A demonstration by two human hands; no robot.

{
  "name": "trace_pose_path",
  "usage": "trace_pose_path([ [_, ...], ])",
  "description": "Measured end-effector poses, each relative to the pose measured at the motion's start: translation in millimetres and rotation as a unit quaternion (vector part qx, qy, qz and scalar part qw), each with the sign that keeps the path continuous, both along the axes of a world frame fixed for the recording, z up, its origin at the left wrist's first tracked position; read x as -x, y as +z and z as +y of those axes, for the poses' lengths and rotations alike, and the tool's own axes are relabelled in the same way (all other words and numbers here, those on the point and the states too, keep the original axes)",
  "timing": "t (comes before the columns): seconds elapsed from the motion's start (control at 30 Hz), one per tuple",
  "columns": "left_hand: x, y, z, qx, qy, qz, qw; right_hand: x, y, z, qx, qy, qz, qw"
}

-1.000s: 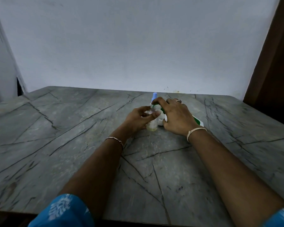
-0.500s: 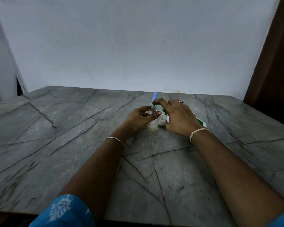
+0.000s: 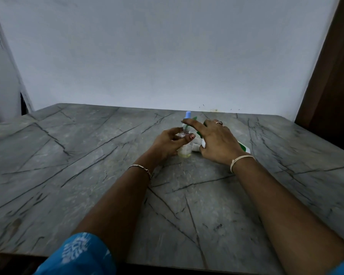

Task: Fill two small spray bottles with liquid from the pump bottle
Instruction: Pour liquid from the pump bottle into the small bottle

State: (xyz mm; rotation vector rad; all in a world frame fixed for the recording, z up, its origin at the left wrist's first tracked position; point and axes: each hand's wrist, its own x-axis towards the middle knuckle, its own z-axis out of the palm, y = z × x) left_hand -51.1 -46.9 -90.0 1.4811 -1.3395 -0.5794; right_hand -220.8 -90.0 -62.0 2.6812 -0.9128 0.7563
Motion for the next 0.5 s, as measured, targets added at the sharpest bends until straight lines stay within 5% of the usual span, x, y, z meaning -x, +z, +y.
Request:
trace_pose_path([
  [0.5, 0.7, 0.8, 2.3, -0.001, -0.002, 0.019, 1.000, -6.9, 0.2, 2.1, 0.003, -0.024, -0.005, 1.000],
])
